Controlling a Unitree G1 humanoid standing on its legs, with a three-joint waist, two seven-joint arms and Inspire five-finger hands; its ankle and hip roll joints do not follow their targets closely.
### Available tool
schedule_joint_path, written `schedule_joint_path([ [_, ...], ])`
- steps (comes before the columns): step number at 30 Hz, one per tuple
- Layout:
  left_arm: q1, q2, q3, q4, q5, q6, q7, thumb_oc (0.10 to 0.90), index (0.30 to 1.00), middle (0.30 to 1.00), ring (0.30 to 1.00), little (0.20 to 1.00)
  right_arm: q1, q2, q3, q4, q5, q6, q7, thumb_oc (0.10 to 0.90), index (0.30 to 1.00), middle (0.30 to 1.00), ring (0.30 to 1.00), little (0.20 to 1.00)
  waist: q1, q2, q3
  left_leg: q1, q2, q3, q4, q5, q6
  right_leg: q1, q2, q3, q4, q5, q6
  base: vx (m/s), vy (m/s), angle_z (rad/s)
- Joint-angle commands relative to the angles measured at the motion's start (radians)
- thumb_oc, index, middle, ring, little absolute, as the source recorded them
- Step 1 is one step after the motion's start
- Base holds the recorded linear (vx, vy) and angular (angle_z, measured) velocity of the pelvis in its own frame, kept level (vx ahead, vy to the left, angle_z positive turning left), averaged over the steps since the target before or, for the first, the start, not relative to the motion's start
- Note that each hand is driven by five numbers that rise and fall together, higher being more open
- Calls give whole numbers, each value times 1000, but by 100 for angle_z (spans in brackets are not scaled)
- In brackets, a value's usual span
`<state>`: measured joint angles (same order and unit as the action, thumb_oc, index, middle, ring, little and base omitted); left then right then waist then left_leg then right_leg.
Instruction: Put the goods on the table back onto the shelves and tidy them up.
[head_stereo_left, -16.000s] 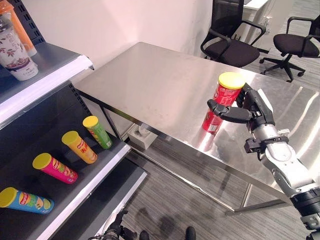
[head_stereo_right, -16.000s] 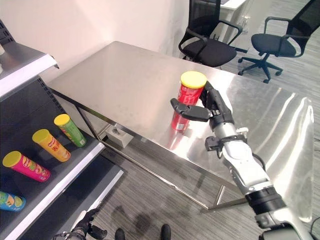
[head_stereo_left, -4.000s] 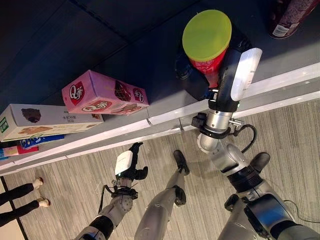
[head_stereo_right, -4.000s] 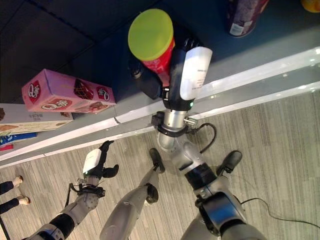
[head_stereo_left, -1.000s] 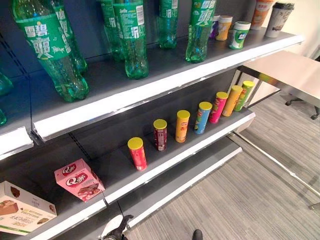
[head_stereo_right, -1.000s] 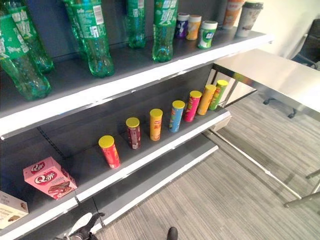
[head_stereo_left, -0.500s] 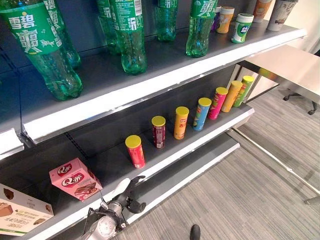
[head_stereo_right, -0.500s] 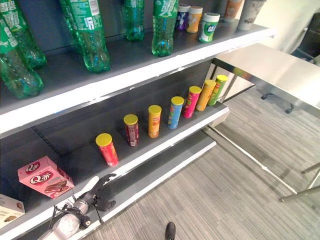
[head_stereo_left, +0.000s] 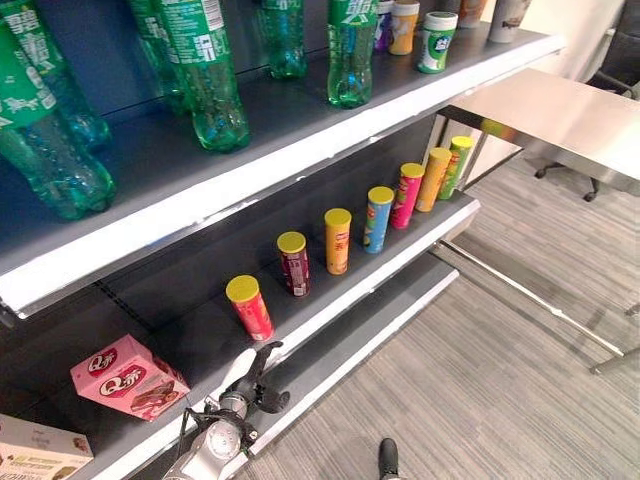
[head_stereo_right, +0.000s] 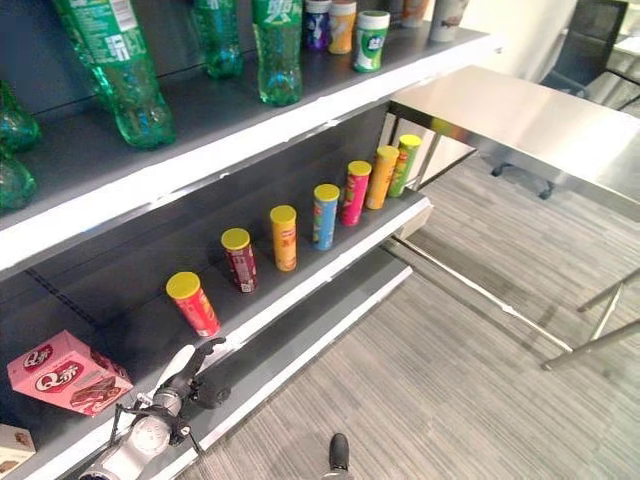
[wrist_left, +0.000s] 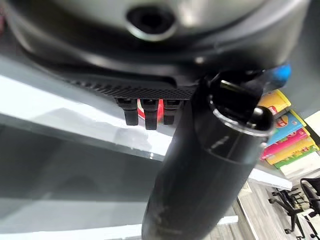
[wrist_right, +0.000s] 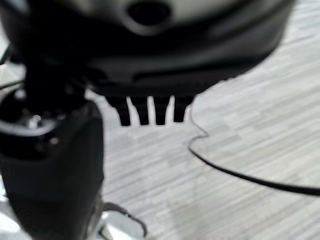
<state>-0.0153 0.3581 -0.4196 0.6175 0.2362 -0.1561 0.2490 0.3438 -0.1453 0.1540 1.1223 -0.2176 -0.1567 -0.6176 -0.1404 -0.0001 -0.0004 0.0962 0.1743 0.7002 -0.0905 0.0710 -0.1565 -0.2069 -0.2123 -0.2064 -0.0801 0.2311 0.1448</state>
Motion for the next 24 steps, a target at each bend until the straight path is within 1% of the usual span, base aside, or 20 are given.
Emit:
schedule_joint_path([
  [1,-124,-6,48,5,-19,-48,70,800,900,900,900,900,43,-15,2,-80,-16,-30,-67,800,900,900,900,900,8,9,19,12,90,-113,3,-40,-54,60,-30,17,-7,-36,95,54,-62,-7],
  [5,-135,-14,47,28,-17,-46,82,800,900,900,900,900,46,-19,6,-85,-21,-33,-74,800,900,900,900,900,3,11,20,12,101,-107,3,-35,-59,57,-21,21,-7,-40,92,30,-46,-10],
  [14,-207,-29,46,126,-17,-35,154,800,900,900,900,900,49,-33,31,-111,-23,-54,-97,800,900,900,900,900,-21,16,29,0,131,-82,3,-16,-78,31,10,44,-7,-50,83,19,-44,-7],
  [24,-233,-29,47,159,-23,-32,183,800,900,900,900,900,54,-39,43,-100,-31,-59,-114,800,900,900,900,900,-29,20,23,15,150,-70,3,-7,-89,36,35,57,-7,-59,76,22,-28,-10],
])
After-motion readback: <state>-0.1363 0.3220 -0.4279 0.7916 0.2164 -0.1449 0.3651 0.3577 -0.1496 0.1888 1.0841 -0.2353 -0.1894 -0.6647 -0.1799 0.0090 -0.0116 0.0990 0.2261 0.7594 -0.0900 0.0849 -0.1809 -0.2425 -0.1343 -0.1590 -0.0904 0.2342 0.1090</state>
